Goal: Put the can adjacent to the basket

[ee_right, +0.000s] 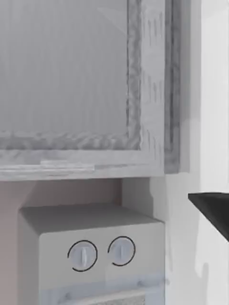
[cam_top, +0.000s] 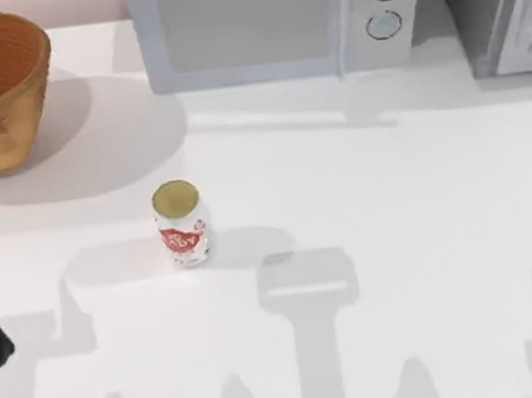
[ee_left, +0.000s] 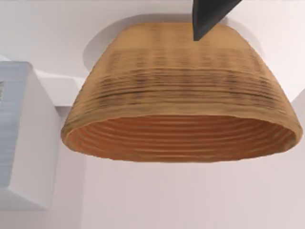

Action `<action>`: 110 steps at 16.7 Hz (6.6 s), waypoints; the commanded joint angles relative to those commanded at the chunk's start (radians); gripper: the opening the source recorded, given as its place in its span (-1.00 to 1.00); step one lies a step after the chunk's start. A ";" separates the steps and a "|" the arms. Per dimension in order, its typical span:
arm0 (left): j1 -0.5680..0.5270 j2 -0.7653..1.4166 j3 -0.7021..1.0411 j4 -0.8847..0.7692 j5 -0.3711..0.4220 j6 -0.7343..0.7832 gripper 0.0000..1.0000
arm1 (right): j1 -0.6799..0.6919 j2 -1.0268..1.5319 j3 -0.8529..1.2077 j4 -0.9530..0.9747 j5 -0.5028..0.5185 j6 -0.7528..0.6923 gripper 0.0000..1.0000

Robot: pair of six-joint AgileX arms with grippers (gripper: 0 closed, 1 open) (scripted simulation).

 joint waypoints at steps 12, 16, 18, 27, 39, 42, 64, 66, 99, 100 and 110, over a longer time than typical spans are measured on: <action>-0.142 0.566 0.527 -0.375 -0.001 0.098 1.00 | 0.000 0.000 0.000 0.000 0.000 0.000 1.00; -0.237 1.013 0.880 -0.631 0.004 0.160 1.00 | 0.000 0.000 0.000 0.000 0.000 0.000 1.00; -0.284 1.240 1.053 -0.762 0.008 0.191 1.00 | 0.000 0.000 0.000 0.000 0.000 0.000 1.00; -0.452 1.963 1.678 -1.205 0.009 0.307 1.00 | 0.000 0.000 0.000 0.000 0.000 0.000 1.00; -0.482 2.102 1.768 -1.238 0.002 0.332 1.00 | 0.000 0.000 0.000 0.000 0.000 0.000 1.00; -0.482 2.119 1.690 -1.135 0.002 0.331 1.00 | 0.000 0.000 0.000 0.000 0.000 0.000 1.00; -0.482 2.135 1.628 -1.063 0.002 0.331 -1.00 | 0.000 0.000 0.000 0.000 0.000 0.000 1.00; -0.482 2.135 1.628 -1.063 0.002 0.331 -1.00 | 0.000 0.000 0.000 0.000 0.000 0.000 1.00; 0.350 1.979 1.482 -1.065 0.008 0.362 -1.00 | 0.000 0.000 0.000 0.000 0.000 0.000 1.00; 0.376 1.978 1.482 -1.057 0.010 0.377 -1.00 | 0.000 0.000 0.000 0.000 0.000 0.000 1.00; 0.290 1.996 1.467 -1.039 0.001 0.317 -1.00 | 0.000 0.000 0.000 0.000 0.000 0.000 1.00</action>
